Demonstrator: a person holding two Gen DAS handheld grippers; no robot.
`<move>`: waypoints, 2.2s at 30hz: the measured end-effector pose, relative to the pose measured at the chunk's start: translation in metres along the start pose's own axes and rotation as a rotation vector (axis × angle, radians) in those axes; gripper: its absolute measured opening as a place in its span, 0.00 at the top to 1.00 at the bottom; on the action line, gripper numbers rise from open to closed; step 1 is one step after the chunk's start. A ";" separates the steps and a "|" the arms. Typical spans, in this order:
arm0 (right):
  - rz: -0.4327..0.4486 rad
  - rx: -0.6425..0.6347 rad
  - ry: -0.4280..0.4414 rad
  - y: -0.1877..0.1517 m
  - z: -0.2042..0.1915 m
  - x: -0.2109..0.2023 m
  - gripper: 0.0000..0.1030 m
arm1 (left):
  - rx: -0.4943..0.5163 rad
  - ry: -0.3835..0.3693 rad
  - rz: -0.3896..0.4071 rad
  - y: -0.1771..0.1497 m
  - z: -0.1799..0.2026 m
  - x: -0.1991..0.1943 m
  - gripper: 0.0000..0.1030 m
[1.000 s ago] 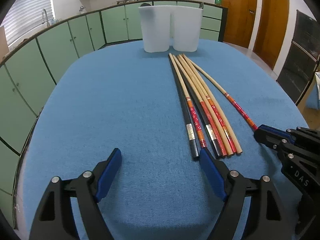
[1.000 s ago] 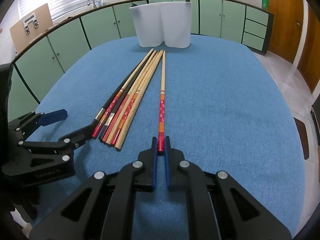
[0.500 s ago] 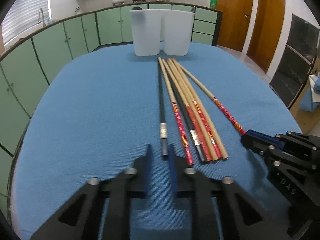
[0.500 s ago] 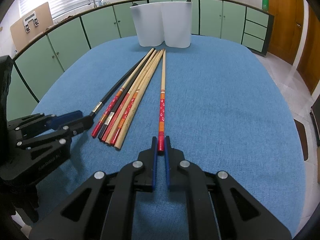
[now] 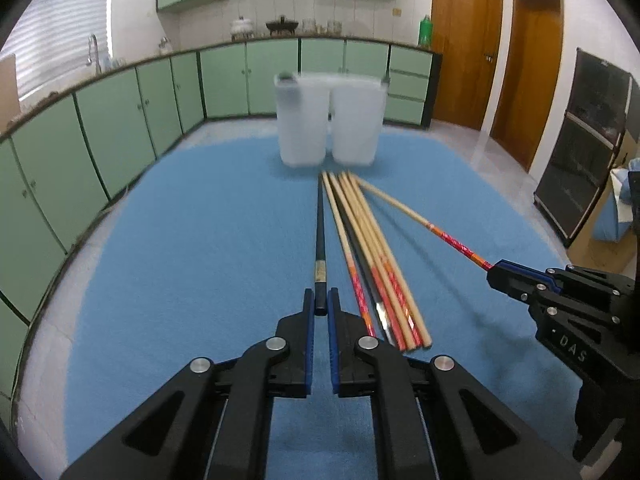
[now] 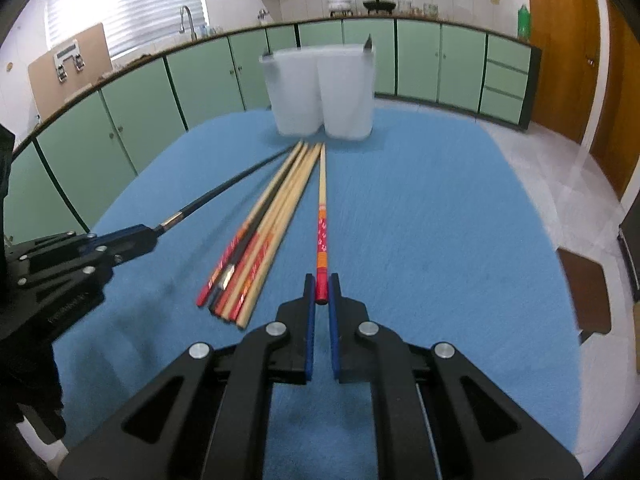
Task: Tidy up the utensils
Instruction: 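Carry both chopsticks to the white holder and drop them in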
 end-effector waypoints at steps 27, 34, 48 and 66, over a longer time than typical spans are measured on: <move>0.179 -0.127 0.068 0.157 0.020 -0.101 0.95 | 0.041 -0.085 0.264 0.120 -0.020 -0.083 0.94; 0.225 -0.131 0.110 0.202 0.030 -0.127 0.95 | 0.070 -0.092 0.319 0.155 -0.019 -0.097 0.94; 0.345 -0.133 0.036 0.294 0.042 -0.155 0.95 | 0.100 -0.076 0.541 0.264 -0.010 -0.131 0.94; 0.171 -0.064 0.033 0.298 0.053 -0.042 0.90 | 0.065 -0.066 0.308 0.273 -0.024 -0.013 0.89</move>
Point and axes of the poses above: each gripper's, at about its wrist camera, not at the fingertips, and x roughly the way its jaws point, z to its right, y to its top, the point moved 1 cm from there along x, roughly the way its jaws point, and after that the axes turned 14 degrees about -z, right-handed, at the moved point
